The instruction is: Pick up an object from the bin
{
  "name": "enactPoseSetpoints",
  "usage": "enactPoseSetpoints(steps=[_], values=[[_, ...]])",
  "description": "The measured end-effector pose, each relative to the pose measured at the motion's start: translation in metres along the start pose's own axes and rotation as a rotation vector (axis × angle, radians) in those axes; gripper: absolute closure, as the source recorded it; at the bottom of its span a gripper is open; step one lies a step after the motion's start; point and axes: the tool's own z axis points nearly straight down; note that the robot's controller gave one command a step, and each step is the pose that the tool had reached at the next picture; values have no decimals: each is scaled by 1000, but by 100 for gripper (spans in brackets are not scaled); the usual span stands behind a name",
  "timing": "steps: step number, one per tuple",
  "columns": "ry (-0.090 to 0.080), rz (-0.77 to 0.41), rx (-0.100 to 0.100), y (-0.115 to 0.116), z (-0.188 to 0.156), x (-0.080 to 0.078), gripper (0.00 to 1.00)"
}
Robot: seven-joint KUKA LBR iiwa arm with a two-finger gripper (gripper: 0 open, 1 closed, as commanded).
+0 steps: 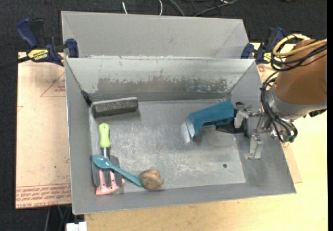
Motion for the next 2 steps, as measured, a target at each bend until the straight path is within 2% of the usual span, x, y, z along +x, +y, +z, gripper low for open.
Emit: enactPoseSetpoints(steps=[1,2], values=[[-7,-3,1,1,-4,-2,0],[-9,-70,2,60,15,-48,0]])
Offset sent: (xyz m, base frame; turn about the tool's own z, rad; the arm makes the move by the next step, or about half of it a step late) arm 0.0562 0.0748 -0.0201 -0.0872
